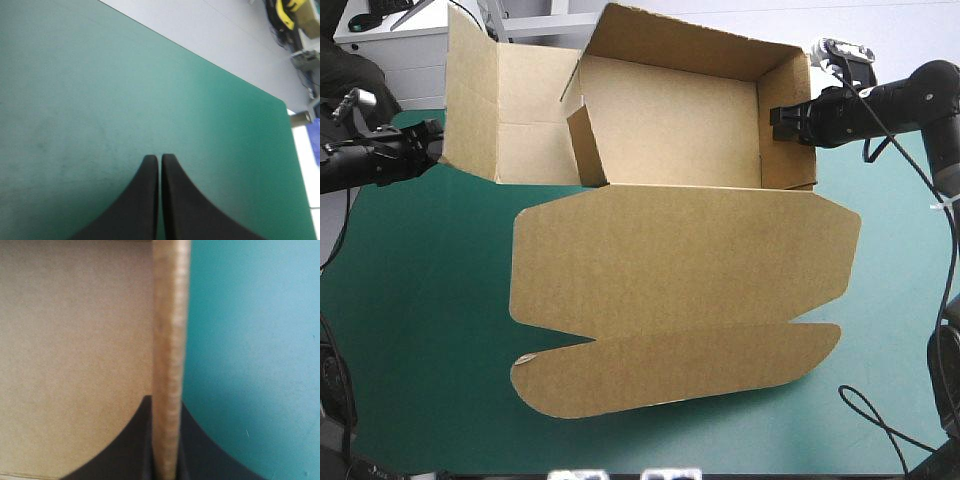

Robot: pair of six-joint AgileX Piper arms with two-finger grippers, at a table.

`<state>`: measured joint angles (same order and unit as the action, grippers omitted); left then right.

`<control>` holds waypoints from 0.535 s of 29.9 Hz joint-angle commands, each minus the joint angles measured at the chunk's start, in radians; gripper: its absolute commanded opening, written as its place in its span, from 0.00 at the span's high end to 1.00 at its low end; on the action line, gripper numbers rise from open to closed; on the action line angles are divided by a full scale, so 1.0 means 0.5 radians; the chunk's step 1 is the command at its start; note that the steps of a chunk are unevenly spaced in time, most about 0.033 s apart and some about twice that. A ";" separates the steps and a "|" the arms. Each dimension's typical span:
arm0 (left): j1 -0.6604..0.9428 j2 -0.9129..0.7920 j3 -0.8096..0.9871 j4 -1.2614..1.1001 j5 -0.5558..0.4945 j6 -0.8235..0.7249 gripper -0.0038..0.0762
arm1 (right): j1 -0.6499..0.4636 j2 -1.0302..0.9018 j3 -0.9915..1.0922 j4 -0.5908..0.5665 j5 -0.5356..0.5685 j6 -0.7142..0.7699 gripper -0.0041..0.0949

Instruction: Fold the box

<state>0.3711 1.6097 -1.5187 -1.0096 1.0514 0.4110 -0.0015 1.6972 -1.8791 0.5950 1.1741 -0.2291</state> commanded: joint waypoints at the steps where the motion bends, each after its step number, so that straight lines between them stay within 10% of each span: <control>1: -0.120 -0.077 -0.051 -0.375 0.011 0.126 0.95 | -0.022 -0.138 -0.063 0.124 -0.158 -0.019 0.98; 16: -0.358 -0.116 -0.051 -0.982 0.334 0.432 0.96 | -0.022 -0.131 -0.060 0.032 -0.298 -0.028 0.98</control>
<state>0.1988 1.6066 -1.5187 -1.3969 1.1957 0.6170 -0.0049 1.6822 -1.8791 0.5744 1.0801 -0.2467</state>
